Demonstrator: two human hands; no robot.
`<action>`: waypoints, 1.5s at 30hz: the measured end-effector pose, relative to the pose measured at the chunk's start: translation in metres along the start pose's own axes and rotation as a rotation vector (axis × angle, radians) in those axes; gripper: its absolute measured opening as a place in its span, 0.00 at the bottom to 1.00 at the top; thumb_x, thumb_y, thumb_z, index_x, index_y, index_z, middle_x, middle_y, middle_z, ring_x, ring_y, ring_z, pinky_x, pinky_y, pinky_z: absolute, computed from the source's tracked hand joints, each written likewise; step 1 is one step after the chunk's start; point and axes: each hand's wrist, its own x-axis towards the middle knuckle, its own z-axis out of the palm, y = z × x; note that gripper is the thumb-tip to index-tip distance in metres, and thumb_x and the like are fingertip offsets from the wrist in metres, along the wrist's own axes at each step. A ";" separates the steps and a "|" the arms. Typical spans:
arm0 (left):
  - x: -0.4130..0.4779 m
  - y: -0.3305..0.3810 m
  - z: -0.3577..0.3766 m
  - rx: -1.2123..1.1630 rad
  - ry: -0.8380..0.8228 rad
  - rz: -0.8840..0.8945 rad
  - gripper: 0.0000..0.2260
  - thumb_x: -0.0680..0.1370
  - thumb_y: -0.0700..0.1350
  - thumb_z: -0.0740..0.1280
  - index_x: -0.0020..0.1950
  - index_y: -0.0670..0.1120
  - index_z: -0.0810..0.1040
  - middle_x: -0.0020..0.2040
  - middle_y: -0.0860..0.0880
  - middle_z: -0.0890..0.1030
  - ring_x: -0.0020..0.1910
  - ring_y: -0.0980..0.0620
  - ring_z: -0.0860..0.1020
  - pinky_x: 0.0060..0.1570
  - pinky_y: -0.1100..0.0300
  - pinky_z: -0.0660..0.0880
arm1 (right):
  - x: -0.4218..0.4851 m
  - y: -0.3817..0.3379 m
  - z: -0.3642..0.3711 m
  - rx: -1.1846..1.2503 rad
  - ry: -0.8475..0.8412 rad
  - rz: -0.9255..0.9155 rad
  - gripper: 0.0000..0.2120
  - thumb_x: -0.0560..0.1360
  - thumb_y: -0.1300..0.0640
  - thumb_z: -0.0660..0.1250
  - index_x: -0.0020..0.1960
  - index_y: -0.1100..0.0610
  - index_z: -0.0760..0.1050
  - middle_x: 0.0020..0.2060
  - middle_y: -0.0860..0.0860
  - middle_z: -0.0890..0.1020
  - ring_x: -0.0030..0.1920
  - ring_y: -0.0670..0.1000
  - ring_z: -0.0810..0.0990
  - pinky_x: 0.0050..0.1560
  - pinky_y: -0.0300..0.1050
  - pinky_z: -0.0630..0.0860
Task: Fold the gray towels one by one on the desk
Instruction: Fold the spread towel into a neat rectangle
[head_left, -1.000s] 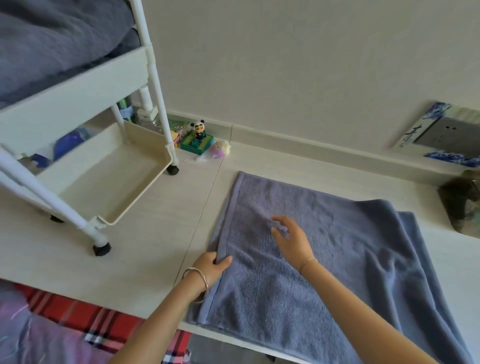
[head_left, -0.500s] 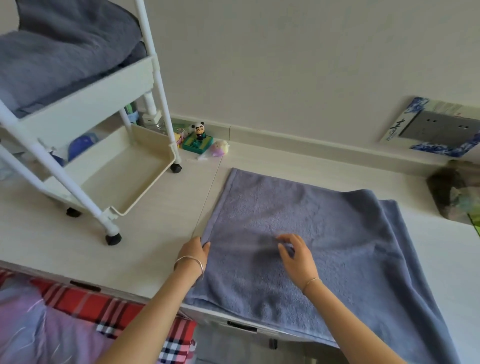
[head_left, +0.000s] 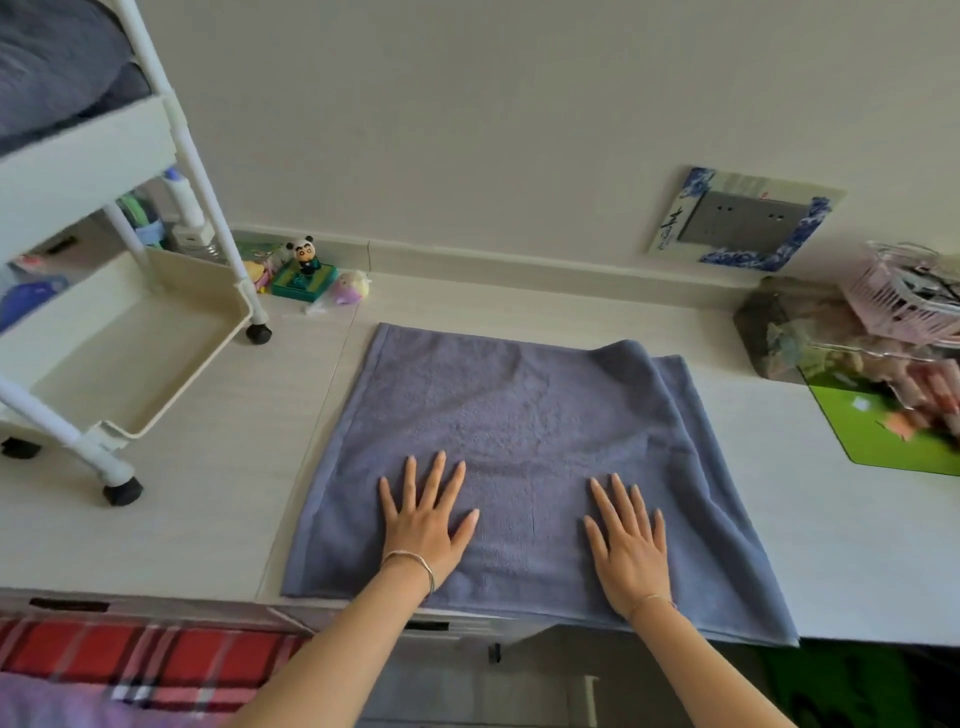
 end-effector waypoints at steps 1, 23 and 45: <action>0.002 0.003 0.002 0.007 -0.004 -0.002 0.38 0.69 0.71 0.27 0.75 0.56 0.42 0.77 0.52 0.43 0.76 0.39 0.48 0.66 0.35 0.35 | -0.008 0.023 -0.002 -0.030 0.009 0.059 0.34 0.70 0.32 0.27 0.74 0.39 0.38 0.75 0.41 0.41 0.75 0.46 0.38 0.75 0.50 0.35; 0.011 0.080 0.012 0.026 0.009 0.152 0.46 0.57 0.74 0.18 0.71 0.53 0.28 0.72 0.54 0.29 0.74 0.41 0.32 0.66 0.36 0.30 | -0.047 0.113 -0.026 -0.058 0.014 0.140 0.39 0.67 0.29 0.22 0.74 0.42 0.37 0.76 0.44 0.44 0.76 0.47 0.40 0.74 0.46 0.35; 0.188 0.209 -0.046 -0.090 0.194 0.153 0.26 0.82 0.57 0.45 0.78 0.51 0.45 0.79 0.51 0.47 0.77 0.47 0.46 0.73 0.44 0.41 | 0.194 0.125 -0.132 0.835 -0.120 0.086 0.21 0.82 0.46 0.50 0.63 0.55 0.75 0.59 0.48 0.77 0.60 0.46 0.72 0.62 0.38 0.62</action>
